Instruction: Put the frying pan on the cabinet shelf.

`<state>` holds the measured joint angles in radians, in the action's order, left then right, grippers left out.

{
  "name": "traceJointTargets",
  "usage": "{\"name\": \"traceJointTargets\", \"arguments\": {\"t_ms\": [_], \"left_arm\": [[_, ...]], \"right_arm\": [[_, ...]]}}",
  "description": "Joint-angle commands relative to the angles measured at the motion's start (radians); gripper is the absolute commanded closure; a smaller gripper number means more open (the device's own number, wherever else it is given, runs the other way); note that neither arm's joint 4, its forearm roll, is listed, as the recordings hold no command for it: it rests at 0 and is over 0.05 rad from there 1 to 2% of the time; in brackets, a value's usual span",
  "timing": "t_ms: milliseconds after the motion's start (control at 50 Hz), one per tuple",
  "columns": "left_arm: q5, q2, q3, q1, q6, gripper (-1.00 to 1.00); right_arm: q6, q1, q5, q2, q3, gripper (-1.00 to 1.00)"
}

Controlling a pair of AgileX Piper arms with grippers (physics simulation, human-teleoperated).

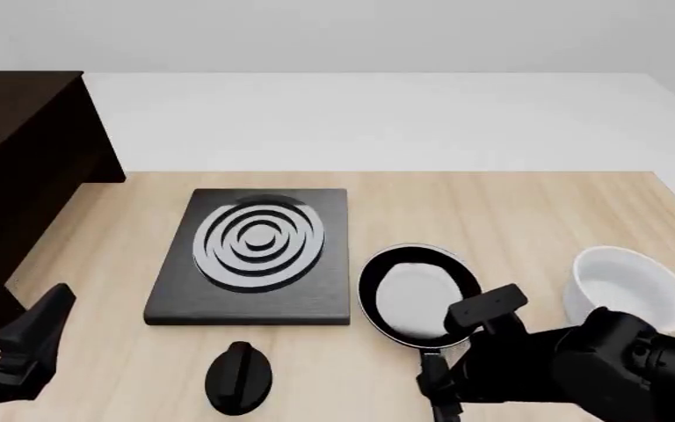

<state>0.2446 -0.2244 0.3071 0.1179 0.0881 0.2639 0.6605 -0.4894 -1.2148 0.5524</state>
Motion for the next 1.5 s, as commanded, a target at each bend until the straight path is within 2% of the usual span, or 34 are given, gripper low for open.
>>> {"name": "traceJointTargets", "arguments": {"t_ms": [20,100,280,400,440,520,760,880,940,960,980,1000,1020,1140,1340,1420,1460,1500], "left_arm": [[-0.003,0.009,-0.003,-0.001,-0.009,-1.0],[0.002,0.02,0.012,-0.017,-0.004,-1.0],[0.004,0.022,0.005,-0.013,-0.003,-1.0],[0.001,0.018,0.007,-0.011,-0.003,-1.0],[0.004,0.019,0.008,-0.011,-0.005,-1.0],[0.001,0.02,0.002,-0.011,-0.006,-1.0],[-0.011,0.017,-0.01,-0.007,-0.008,-1.0],[-0.017,0.017,-0.018,-0.009,-0.01,-1.0],[-0.02,0.016,-0.02,-0.007,-0.011,-1.0],[-0.02,0.015,-0.02,-0.007,-0.011,-1.0],[-0.02,0.016,-0.021,-0.006,-0.013,-1.0],[-0.021,0.016,-0.021,-0.006,-0.013,-1.0],[-0.021,0.015,-0.022,-0.006,-0.012,-1.0],[-0.02,0.014,-0.021,-0.006,-0.013,-1.0],[-0.02,0.021,-0.026,0.001,-0.019,-1.0],[-0.017,0.02,-0.022,0.004,-0.023,-1.0],[-0.015,0.021,-0.02,0.006,-0.023,-1.0],[-0.018,0.023,-0.026,0.008,-0.024,-1.0]], "right_arm": [[0.014,0.0,0.064,-0.047,-0.035,-1.0],[0.016,0.008,0.095,-0.07,-0.054,-1.0],[0.066,0.043,0.142,-0.1,-0.095,-1.0],[0.078,0.056,0.167,-0.117,-0.117,-1.0],[0.157,0.098,0.185,-0.118,-0.132,-1.0],[0.126,0.079,0.191,-0.124,-0.141,-1.0],[0.143,0.086,0.244,-0.16,-0.182,-1.0],[0.107,0.042,0.227,-0.134,-0.167,-1.0],[0.111,0.029,0.227,-0.116,-0.172,-1.0],[0.1,0.006,0.226,-0.108,-0.176,1.0],[0.087,-0.017,0.221,-0.095,-0.178,1.0],[0.098,0.003,0.221,-0.1,-0.178,1.0],[0.081,-0.024,0.214,-0.079,-0.178,1.0],[0.082,-0.032,0.212,-0.071,-0.186,1.0],[0.047,-0.08,0.206,-0.024,-0.209,1.0],[-0.004,-0.133,0.177,0.045,-0.213,1.0],[0.003,-0.133,0.162,0.083,-0.217,1.0],[-0.016,-0.141,0.147,0.114,-0.218,1.0]]}}
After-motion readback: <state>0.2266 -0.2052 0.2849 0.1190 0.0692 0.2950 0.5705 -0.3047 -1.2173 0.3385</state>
